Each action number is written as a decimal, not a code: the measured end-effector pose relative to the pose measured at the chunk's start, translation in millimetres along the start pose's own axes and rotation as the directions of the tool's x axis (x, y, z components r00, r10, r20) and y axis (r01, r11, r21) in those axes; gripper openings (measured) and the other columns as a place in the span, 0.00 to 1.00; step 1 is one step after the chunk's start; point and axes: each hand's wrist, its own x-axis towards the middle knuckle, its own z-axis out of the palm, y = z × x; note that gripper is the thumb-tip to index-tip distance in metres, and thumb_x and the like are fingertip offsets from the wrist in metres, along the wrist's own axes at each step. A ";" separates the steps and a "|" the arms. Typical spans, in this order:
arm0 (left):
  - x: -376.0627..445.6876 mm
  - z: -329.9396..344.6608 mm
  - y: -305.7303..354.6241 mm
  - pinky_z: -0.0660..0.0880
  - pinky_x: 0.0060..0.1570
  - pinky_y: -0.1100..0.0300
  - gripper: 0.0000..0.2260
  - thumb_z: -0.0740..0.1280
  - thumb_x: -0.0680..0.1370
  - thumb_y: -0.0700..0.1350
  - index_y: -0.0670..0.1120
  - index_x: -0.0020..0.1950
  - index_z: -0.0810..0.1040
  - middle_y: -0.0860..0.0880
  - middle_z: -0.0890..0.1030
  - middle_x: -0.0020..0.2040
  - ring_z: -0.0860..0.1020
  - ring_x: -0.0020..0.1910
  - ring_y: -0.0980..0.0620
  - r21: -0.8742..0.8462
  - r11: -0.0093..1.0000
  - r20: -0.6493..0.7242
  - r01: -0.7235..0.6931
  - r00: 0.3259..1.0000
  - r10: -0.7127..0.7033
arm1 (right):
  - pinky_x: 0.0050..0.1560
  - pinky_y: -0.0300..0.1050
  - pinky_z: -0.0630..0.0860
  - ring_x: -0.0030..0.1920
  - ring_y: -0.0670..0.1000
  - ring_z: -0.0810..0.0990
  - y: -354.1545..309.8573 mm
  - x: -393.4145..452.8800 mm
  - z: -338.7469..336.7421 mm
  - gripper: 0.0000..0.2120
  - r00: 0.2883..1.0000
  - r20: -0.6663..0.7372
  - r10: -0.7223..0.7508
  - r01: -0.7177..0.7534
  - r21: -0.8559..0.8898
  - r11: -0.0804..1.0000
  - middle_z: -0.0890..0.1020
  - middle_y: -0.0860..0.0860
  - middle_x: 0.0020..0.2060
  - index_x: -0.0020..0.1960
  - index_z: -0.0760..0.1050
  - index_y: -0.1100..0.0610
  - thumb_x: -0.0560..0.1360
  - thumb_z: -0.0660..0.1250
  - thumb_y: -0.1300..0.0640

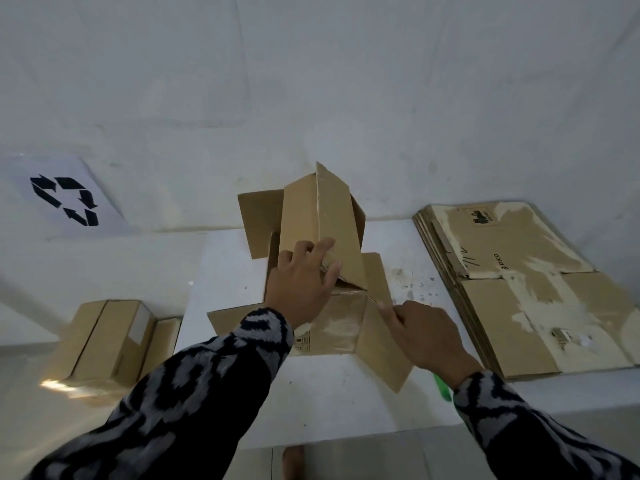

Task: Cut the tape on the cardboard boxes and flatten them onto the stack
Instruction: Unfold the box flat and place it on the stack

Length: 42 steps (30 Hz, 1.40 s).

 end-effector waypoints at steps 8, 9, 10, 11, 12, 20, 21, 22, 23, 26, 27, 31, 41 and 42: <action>30.8 0.2 -13.3 0.64 0.68 0.40 0.39 0.57 0.74 0.71 0.58 0.78 0.45 0.47 0.64 0.75 0.65 0.71 0.38 -0.158 0.963 0.130 0.220 0.971 -0.200 | 0.57 0.49 0.69 0.54 0.55 0.78 -52.2 37.6 -4.5 0.19 0.995 0.099 0.030 -0.043 0.132 0.990 0.81 0.48 0.55 0.67 0.67 0.46 0.80 0.54 0.39; 32.7 -2.6 -17.1 0.61 0.70 0.38 0.45 0.59 0.70 0.74 0.59 0.78 0.42 0.46 0.61 0.77 0.63 0.73 0.38 -0.210 0.920 0.181 0.331 0.938 -0.296 | 0.56 0.50 0.67 0.53 0.55 0.78 -54.6 41.9 -3.6 0.16 0.994 0.091 0.051 -0.064 0.139 0.988 0.80 0.47 0.50 0.62 0.70 0.46 0.80 0.54 0.40; 32.8 -5.7 -20.0 0.60 0.71 0.38 0.50 0.61 0.66 0.77 0.60 0.78 0.40 0.46 0.58 0.78 0.62 0.74 0.39 -0.249 0.866 0.244 0.434 0.893 -0.378 | 0.57 0.51 0.64 0.53 0.54 0.77 -55.5 44.5 -3.1 0.15 0.995 0.085 0.058 -0.069 0.138 0.988 0.78 0.45 0.46 0.59 0.72 0.45 0.81 0.52 0.39; 32.0 -8.2 -21.8 0.62 0.71 0.40 0.54 0.62 0.63 0.79 0.58 0.79 0.41 0.47 0.58 0.78 0.63 0.74 0.40 -0.272 0.818 0.313 0.507 0.850 -0.424 | 0.58 0.52 0.62 0.53 0.53 0.78 -54.5 45.9 -2.2 0.16 0.995 0.079 0.055 -0.066 0.134 0.989 0.77 0.44 0.43 0.57 0.73 0.44 0.81 0.51 0.39; 29.4 -11.1 -21.7 0.64 0.69 0.42 0.56 0.62 0.61 0.80 0.55 0.79 0.45 0.48 0.60 0.77 0.65 0.73 0.41 -0.273 0.793 0.365 0.544 0.822 -0.438 | 0.58 0.52 0.61 0.52 0.52 0.78 -53.5 44.2 -1.8 0.17 0.996 0.074 0.058 -0.068 0.141 0.988 0.77 0.44 0.42 0.56 0.73 0.43 0.81 0.49 0.38; -16.9 -16.6 -7.9 0.67 0.65 0.47 0.55 0.60 0.59 0.82 0.54 0.78 0.51 0.46 0.66 0.74 0.69 0.69 0.42 -0.251 0.811 0.357 0.529 0.829 -0.431 | 0.53 0.49 0.57 0.56 0.53 0.78 -47.9 3.1 10.2 0.18 0.993 -0.039 0.115 -0.105 0.207 0.973 0.83 0.45 0.50 0.59 0.77 0.43 0.82 0.52 0.39; -18.0 -18.8 -5.8 0.67 0.66 0.46 0.56 0.60 0.58 0.82 0.54 0.78 0.51 0.46 0.67 0.73 0.70 0.69 0.42 -0.243 0.813 0.360 0.529 0.828 -0.431 | 0.53 0.50 0.58 0.55 0.53 0.78 -47.6 1.1 10.1 0.18 0.992 -0.037 0.124 -0.115 0.202 0.973 0.83 0.46 0.50 0.59 0.77 0.43 0.82 0.51 0.39; -15.7 -22.8 -3.7 0.68 0.66 0.46 0.56 0.59 0.58 0.83 0.53 0.78 0.52 0.46 0.67 0.73 0.70 0.69 0.42 -0.237 0.816 0.356 0.526 0.829 -0.431 | 0.53 0.50 0.59 0.54 0.53 0.79 -48.8 0.8 6.4 0.18 0.990 -0.057 0.126 -0.112 0.202 0.973 0.83 0.46 0.49 0.59 0.77 0.42 0.82 0.51 0.38; -12.7 -28.6 -1.3 0.68 0.66 0.46 0.57 0.59 0.57 0.83 0.52 0.78 0.54 0.46 0.67 0.73 0.70 0.68 0.42 -0.235 0.816 0.352 0.528 0.829 -0.434 | 0.53 0.50 0.60 0.52 0.53 0.79 -48.8 1.7 3.0 0.19 0.989 -0.073 0.131 -0.114 0.196 0.974 0.83 0.46 0.47 0.57 0.78 0.41 0.82 0.50 0.38; -12.5 -43.2 4.2 0.68 0.66 0.45 0.57 0.59 0.57 0.83 0.50 0.77 0.57 0.46 0.68 0.73 0.70 0.69 0.43 -0.218 0.827 0.365 0.518 0.829 -0.424 | 0.51 0.50 0.64 0.49 0.53 0.79 -48.8 -7.0 -7.4 0.20 0.989 -0.040 0.139 -0.130 0.178 0.975 0.83 0.46 0.45 0.54 0.77 0.40 0.81 0.49 0.36; -17.5 -44.0 4.4 0.68 0.66 0.45 0.57 0.59 0.58 0.83 0.49 0.77 0.56 0.46 0.68 0.73 0.69 0.69 0.42 -0.198 0.833 0.385 0.517 0.822 -0.419 | 0.51 0.51 0.66 0.49 0.53 0.79 -47.2 -14.7 -4.6 0.20 0.988 -0.020 0.152 -0.146 0.166 0.975 0.82 0.46 0.45 0.53 0.76 0.40 0.81 0.47 0.35; -42.3 -20.5 -8.6 0.65 0.67 0.47 0.56 0.61 0.60 0.82 0.52 0.79 0.49 0.45 0.63 0.75 0.66 0.72 0.41 -0.169 0.818 0.466 0.550 0.776 -0.426 | 0.51 0.50 0.65 0.53 0.54 0.77 -51.3 -45.6 4.4 0.20 0.980 0.003 0.201 -0.200 0.118 0.973 0.79 0.43 0.48 0.50 0.73 0.39 0.79 0.45 0.34; -30.5 42.7 -52.0 0.63 0.72 0.45 0.59 0.64 0.59 0.81 0.52 0.80 0.49 0.46 0.61 0.78 0.62 0.75 0.43 -0.304 0.786 0.411 0.538 0.818 -0.402 | 0.48 0.48 0.58 0.47 0.53 0.77 -46.3 6.4 61.7 0.14 0.993 -0.020 0.118 -0.118 0.022 0.993 0.79 0.45 0.39 0.42 0.76 0.47 0.82 0.56 0.47; -24.7 42.5 -56.7 0.61 0.73 0.44 0.58 0.63 0.61 0.81 0.51 0.80 0.48 0.46 0.60 0.79 0.60 0.76 0.42 -0.258 0.824 0.399 0.504 0.833 -0.384 | 0.51 0.49 0.60 0.50 0.53 0.77 -47.5 13.1 61.3 0.12 0.993 -0.051 0.110 -0.110 -0.002 0.994 0.80 0.46 0.42 0.45 0.76 0.46 0.81 0.56 0.48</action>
